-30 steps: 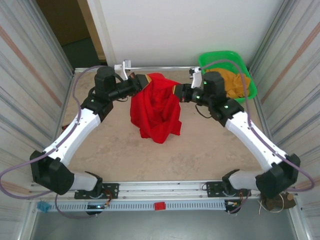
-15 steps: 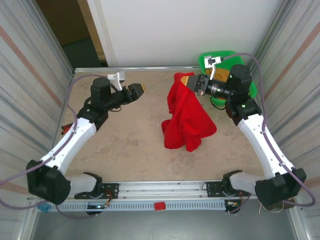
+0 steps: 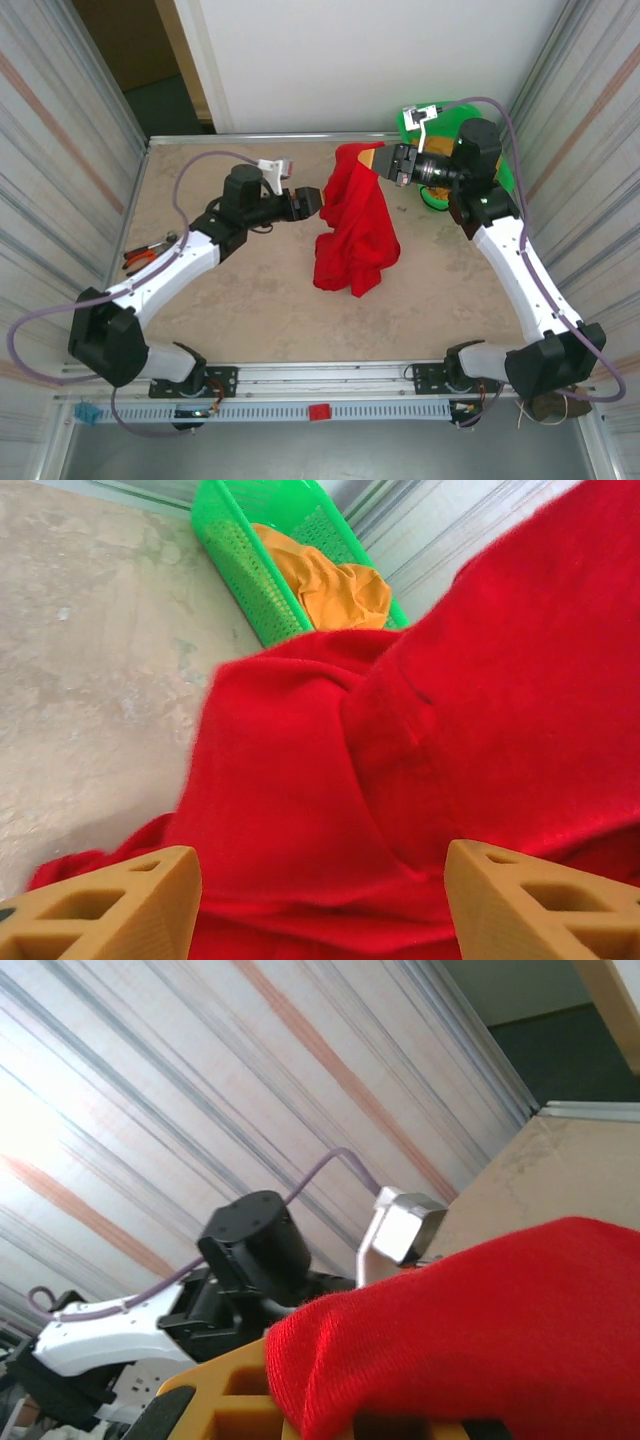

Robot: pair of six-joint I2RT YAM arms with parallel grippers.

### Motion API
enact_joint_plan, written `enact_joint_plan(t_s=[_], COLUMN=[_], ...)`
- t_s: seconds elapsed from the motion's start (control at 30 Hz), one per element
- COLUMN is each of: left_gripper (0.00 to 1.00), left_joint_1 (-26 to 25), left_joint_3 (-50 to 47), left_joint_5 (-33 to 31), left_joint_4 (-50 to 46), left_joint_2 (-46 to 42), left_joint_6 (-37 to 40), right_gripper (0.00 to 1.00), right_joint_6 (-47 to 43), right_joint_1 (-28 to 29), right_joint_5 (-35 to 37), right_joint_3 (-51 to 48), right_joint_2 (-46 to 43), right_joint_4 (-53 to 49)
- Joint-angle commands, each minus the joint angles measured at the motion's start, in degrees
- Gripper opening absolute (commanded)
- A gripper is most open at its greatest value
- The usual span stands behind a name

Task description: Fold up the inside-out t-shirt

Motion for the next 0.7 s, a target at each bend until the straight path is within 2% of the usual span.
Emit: enact_joint_plan(t_s=[0.0,0.07,0.1,0.2,0.3,0.5,0.67], left_gripper=[0.67,0.62,0.53,0.00,0.00,0.00,0.00], left_joint_1=[-0.35,-0.72,-0.88,-0.37,1.99,7.83,8.89], left_joint_3=[3.01,4.23,4.61,5.93,6.48,5.63,4.01], left_joint_5=[4.87,7.59,8.37,8.46,7.27,5.29,4.42], left_joint_4=[10.00,12.55,14.25,15.96,15.36,14.51,10.86], left_joint_2=[2.41,4.86,6.00,8.07,7.24,-0.75,-4.62], left_joint_6=[0.25,-1.10,-1.91,-3.97,-4.77,-4.91,-3.77], right_gripper=[0.00,0.00,0.00,0.00,0.00,0.00,0.00], right_joint_6=[1.48,1.63,1.60,0.11,-0.81,-2.12,0.03], right_joint_1=[0.37,0.47,0.43,-0.19,-2.45,-6.85,-7.28], right_joint_5=[-1.56,-1.66,-1.77,-1.50,-0.49,4.18,2.87], right_joint_3=[2.76,3.05,3.05,2.17,-1.07,-9.57,-14.32], right_joint_2=[1.51,2.41,2.78,3.08,1.90,0.34,1.93], right_joint_4=[3.44,3.55,3.55,2.14,1.69,1.45,6.57])
